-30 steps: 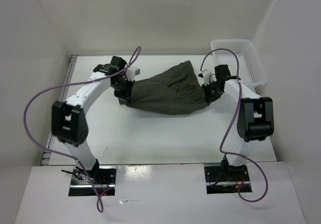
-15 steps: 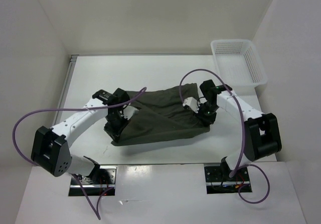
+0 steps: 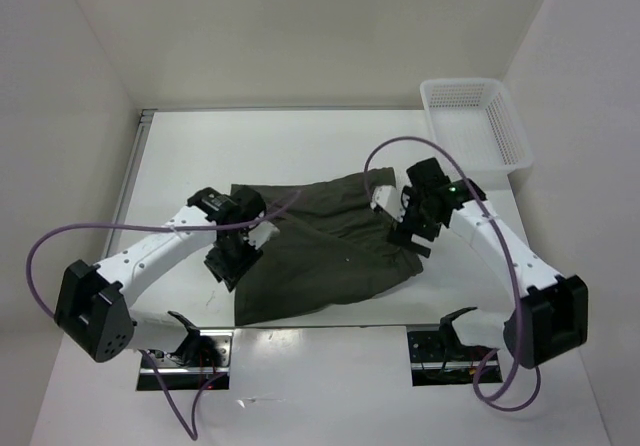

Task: Fold and stack the shorts
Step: Flatten the shorts out

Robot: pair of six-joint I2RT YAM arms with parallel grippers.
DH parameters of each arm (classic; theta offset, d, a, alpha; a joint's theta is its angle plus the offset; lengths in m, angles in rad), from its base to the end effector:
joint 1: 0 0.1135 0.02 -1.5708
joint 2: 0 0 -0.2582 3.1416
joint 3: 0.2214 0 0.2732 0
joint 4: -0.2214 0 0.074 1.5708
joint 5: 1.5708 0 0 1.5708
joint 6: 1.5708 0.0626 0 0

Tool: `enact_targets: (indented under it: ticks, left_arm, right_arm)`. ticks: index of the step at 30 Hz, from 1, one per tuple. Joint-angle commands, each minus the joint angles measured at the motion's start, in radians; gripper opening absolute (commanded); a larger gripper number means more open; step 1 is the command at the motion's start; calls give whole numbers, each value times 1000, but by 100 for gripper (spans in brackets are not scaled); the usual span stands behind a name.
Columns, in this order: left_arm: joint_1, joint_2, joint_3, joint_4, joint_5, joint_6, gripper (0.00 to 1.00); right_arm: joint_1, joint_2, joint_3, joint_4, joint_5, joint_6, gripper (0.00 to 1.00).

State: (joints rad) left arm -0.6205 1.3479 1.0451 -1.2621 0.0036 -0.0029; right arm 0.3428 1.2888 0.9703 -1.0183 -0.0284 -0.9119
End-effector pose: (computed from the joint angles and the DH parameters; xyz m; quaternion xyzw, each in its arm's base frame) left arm 0.1919 -0.1374 0.2065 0.3039 0.9527 -0.0026 0.0023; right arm 0.2365 0.0863 0.2022 -0.5843 0.8030 -0.0192 0.1160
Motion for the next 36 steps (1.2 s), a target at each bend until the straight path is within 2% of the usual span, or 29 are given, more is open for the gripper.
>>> enact_targets:
  ticks: [1,3,4,6,8,9,10,11,12,14,15,18,25,29,31,33,36]
  left_arm:
    - [129,-41,41,106,-1,3,47]
    - [227,14,84,223,-10,3,47]
    - [330,102,122,325,4,3,47]
    - [422,259,284,403,36,3,48]
    - [516,356,402,458,93,3,50]
    - [537,444,514,467,114,3,52]
    - [553,488,565,468,137,3,52]
    - [565,528,611,468,177,3,56]
    - [577,593,685,468,196,3,57]
    - [578,646,730,477,210,3,58]
    - [578,689,743,489,210,3,59]
    - [578,758,773,498,210,3,62]
    - [548,869,780,498,194,3,63]
    - [548,902,771,507,194,3,63]
    - [548,913,771,507,185,3,63]
    - [548,922,762,517,176,3,59]
    - [548,935,762,517,176,3,40]
  right_arm:
    - [-10,-94,157,151,-79,106,100]
    - [-10,-45,215,292,-139,204,100]
    - [-10,-8,237,337,-149,240,100]
    - [-22,112,290,464,-160,328,98]
    - [-62,193,341,533,-172,378,92]
    - [-82,286,364,552,-182,419,92]
    - [-100,338,396,561,-182,447,92]
    - [-143,393,475,561,-197,484,92]
    - [-166,512,522,525,-223,557,92]
    - [-217,627,668,494,-241,632,91]
    - [-217,694,688,494,-242,677,85]
    - [-206,725,699,537,-179,691,82]
    - [-206,793,685,537,-191,722,82]
    - [-206,802,676,460,-326,628,82]
    - [-197,802,647,451,-325,611,79]
    - [-197,802,616,461,-315,611,78]
    - [-188,827,607,474,-282,640,72]
